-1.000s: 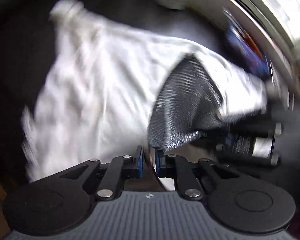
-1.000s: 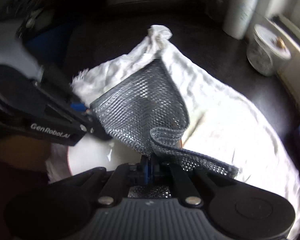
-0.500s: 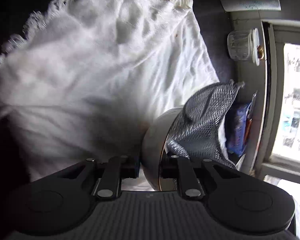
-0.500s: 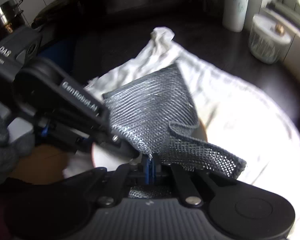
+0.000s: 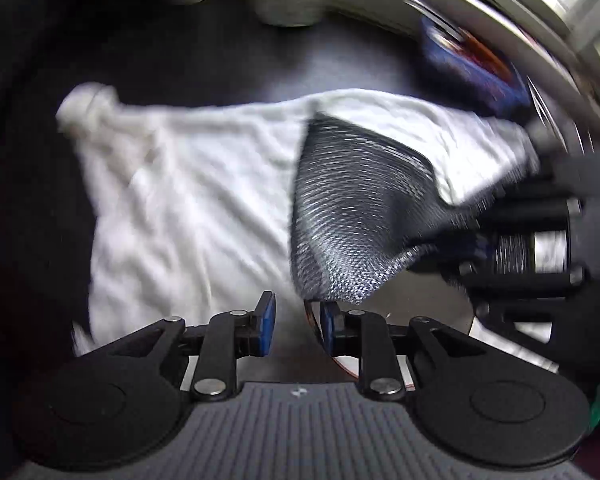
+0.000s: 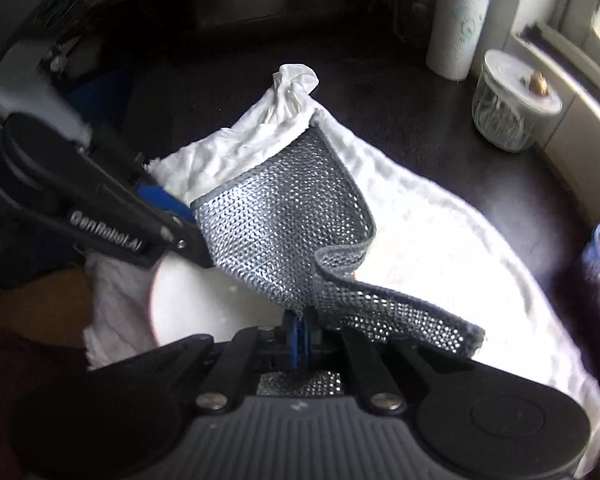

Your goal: Clean bowl

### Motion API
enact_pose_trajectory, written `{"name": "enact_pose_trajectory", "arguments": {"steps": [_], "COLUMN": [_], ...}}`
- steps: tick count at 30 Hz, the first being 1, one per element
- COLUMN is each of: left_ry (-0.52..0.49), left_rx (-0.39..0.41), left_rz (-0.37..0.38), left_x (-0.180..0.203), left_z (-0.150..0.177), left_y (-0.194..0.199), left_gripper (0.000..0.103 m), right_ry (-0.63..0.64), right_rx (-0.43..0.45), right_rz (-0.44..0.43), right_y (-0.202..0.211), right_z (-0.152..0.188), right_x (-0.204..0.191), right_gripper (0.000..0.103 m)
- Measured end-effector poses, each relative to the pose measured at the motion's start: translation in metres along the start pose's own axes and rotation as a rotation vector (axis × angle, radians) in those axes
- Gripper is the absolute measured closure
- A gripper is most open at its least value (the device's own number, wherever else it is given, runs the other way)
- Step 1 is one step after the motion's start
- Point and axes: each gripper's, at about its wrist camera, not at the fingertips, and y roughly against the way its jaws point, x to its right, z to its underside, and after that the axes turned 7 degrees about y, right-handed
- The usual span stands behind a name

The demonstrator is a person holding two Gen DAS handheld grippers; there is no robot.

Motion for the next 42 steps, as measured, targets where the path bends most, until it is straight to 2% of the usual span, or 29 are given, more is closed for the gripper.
{"name": "enact_pose_trajectory", "arguments": {"steps": [1, 2, 6, 9, 13, 20, 22, 25, 27, 29, 33, 34, 36, 38, 40, 42], "left_ry": [-0.065, -0.108, -0.117, 0.069, 0.456, 0.954, 1.057, 1.105, 1.059, 0.907, 0.429, 0.278, 0.106, -0.027, -0.141, -0.186], "left_rx": [-0.007, -0.013, -0.009, -0.015, -0.041, -0.007, -0.012, -0.044, -0.068, -0.081, -0.001, 0.024, 0.031, 0.024, 0.016, 0.004], "left_rz": [-0.006, -0.006, 0.007, 0.062, 0.171, 0.296, 0.329, 0.368, 0.376, 0.336, 0.122, 0.053, 0.006, -0.008, -0.019, -0.026], "left_x": [0.003, 0.006, 0.010, -0.006, -0.036, -0.062, -0.064, -0.057, -0.048, -0.037, -0.005, 0.006, 0.017, 0.024, 0.031, 0.035], "left_z": [-0.003, -0.004, 0.001, 0.004, 0.023, 0.069, 0.082, 0.088, 0.086, 0.073, 0.039, 0.030, 0.020, 0.013, 0.008, 0.012], "left_y": [-0.002, -0.003, 0.000, -0.003, -0.009, -0.018, -0.021, -0.025, -0.028, -0.027, -0.008, -0.004, -0.001, -0.002, -0.005, -0.006], "left_gripper": [0.083, 0.093, 0.093, 0.094, 0.094, 0.089, 0.089, 0.088, 0.090, 0.089, 0.088, 0.088, 0.088, 0.088, 0.088, 0.088], "right_ry": [0.015, 0.025, 0.023, -0.070, -0.213, -0.262, -0.263, -0.278, -0.268, -0.227, -0.145, -0.127, -0.083, -0.009, 0.077, 0.163], "right_rx": [-0.002, -0.005, -0.011, 0.002, 0.042, 0.035, 0.034, 0.032, 0.032, 0.013, 0.007, 0.008, 0.005, -0.005, -0.019, -0.033], "right_rz": [-0.002, -0.006, -0.016, -0.035, -0.072, -0.116, -0.122, -0.150, -0.160, -0.139, -0.079, -0.057, -0.011, 0.042, 0.060, 0.062], "right_y": [-0.001, -0.003, -0.006, -0.009, -0.009, -0.011, -0.010, -0.010, -0.012, -0.016, -0.013, -0.010, -0.006, -0.003, -0.005, -0.010], "right_z": [-0.002, -0.003, -0.003, 0.002, 0.012, 0.016, 0.017, 0.017, 0.017, 0.019, 0.019, 0.018, 0.015, 0.011, 0.009, 0.009], "right_x": [0.000, 0.002, 0.007, 0.010, 0.010, -0.001, -0.004, -0.006, -0.010, -0.018, -0.020, -0.018, -0.015, -0.011, -0.012, -0.018], "right_gripper": [0.101, 0.101, 0.102, 0.102, 0.102, 0.101, 0.100, 0.099, 0.098, 0.100, 0.100, 0.100, 0.100, 0.100, 0.100, 0.100]}}
